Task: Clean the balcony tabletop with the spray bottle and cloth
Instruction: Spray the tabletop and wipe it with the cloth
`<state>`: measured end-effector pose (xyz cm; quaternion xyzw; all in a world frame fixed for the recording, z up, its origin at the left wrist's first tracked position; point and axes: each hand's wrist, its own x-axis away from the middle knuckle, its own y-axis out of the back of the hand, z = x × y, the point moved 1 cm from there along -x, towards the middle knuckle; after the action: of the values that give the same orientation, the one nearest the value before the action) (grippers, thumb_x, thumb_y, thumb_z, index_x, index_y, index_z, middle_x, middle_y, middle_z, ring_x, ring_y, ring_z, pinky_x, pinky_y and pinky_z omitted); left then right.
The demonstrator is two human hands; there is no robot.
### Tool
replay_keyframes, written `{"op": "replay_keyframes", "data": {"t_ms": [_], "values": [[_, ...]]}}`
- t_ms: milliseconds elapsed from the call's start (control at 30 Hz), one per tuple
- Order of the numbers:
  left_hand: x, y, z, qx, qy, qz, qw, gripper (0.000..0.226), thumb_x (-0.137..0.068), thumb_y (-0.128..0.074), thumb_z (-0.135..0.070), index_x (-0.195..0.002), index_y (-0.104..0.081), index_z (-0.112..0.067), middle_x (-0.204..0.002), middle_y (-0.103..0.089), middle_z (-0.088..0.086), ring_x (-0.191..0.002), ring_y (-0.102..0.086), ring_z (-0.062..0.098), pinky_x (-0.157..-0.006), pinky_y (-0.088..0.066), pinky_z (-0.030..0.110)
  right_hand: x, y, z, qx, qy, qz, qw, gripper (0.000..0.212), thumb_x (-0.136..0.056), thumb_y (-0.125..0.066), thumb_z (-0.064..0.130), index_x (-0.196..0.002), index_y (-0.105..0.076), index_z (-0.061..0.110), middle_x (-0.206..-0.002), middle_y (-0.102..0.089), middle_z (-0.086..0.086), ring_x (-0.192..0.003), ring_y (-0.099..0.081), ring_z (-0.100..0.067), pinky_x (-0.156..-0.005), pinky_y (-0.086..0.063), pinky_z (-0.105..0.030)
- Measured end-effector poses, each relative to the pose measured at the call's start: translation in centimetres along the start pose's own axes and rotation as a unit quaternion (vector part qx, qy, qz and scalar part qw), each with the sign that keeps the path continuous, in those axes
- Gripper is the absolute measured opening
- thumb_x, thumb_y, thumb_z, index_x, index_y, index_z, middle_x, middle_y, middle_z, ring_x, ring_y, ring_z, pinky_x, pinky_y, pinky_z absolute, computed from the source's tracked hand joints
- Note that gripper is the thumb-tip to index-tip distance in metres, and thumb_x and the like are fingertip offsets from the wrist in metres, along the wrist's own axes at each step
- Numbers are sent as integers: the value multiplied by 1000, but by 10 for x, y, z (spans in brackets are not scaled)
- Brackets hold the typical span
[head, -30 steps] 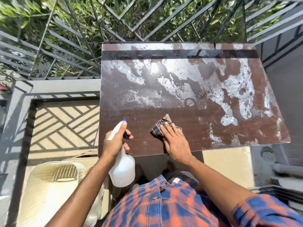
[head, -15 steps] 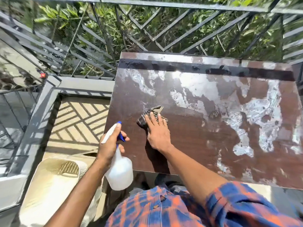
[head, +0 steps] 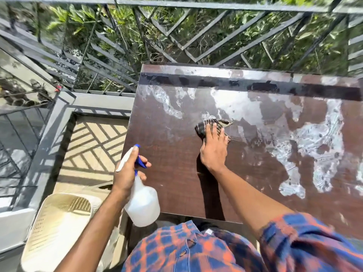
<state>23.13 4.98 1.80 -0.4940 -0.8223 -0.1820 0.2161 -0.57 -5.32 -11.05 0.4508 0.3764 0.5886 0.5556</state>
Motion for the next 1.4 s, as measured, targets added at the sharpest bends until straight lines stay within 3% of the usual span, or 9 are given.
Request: {"op": "replay_keyframes", "data": {"t_ms": [133,267,433,567,800,967,1100,1233,1400], "values": [[-8,10,-3,6,-1,-4,1000,39,-99,-55,-48,-67,-73,-37,-67,-69,0,-66,-54,28,-52,-37,30,20,-30,88,-18,182,83,980,70,-90,-51,20,-156,-30,21,-164,-28,-5,-150,-21,-39,-121,-19,-54],[-20,30,-1,2,16,-3,1000,40,-100,-55,-49,-80,-68,-16,-71,-70,6,-52,-53,27,-49,-38,30,52,-36,96,-5,291,103,951,71,-87,-58,18,-154,-34,25,-162,-33,-1,-149,-27,-33,-121,-24,-49],[-32,59,-4,7,45,-16,999,48,-101,-51,-49,-83,-63,-6,-76,-69,15,-36,-45,20,-45,-36,28,40,-19,9,-14,126,-19,992,56,-95,-51,24,-150,-43,26,-158,-39,-1,-146,-33,-31,-121,-23,-48],[-44,83,-6,46,45,-21,998,45,-100,-56,-47,-99,-63,-2,-88,-63,21,-41,-52,14,-39,-38,25,7,-23,39,29,2,-32,999,56,-99,-47,35,-153,-38,21,-160,-35,-8,-146,-29,-37,-119,-22,-55],[-50,103,-6,84,62,-20,994,42,-99,-58,-46,-88,-64,-6,-74,-64,13,-51,-50,21,-40,-39,24,-2,-72,199,15,270,90,959,63,-97,-49,21,-157,-28,26,-163,-29,-3,-147,-27,-40,-119,-20,-54],[-55,119,-1,89,67,-19,994,39,-97,-58,-48,-92,-64,-10,-80,-62,15,-55,-51,20,-42,-38,24,16,-74,186,10,387,108,916,58,-97,-47,18,-153,-37,28,-160,-36,1,-146,-32,-35,-119,-27,-51],[-60,127,1,63,100,-1,993,58,-83,-65,-66,-87,-66,-8,-82,-68,16,-44,-50,24,-45,-38,24,22,-54,114,-18,280,49,959,56,-97,-55,20,-151,-42,31,-159,-38,5,-148,-29,-26,-121,-24,-46],[-61,123,-5,73,92,0,993,49,-97,-57,-52,-88,-64,-4,-77,-67,15,-46,-48,23,-44,-37,25,1,-50,109,-32,140,13,990,62,-92,-58,10,-150,-43,25,-159,-37,-3,-148,-29,-33,-122,-18,-49],[-62,126,-4,35,80,21,996,46,-97,-53,-53,-84,-65,-10,-78,-71,11,-42,-56,21,-45,-39,24,-9,-66,182,-45,221,78,971,64,-91,-57,4,-151,-43,22,-159,-37,-6,-147,-27,-40,-120,-19,-57]]}}
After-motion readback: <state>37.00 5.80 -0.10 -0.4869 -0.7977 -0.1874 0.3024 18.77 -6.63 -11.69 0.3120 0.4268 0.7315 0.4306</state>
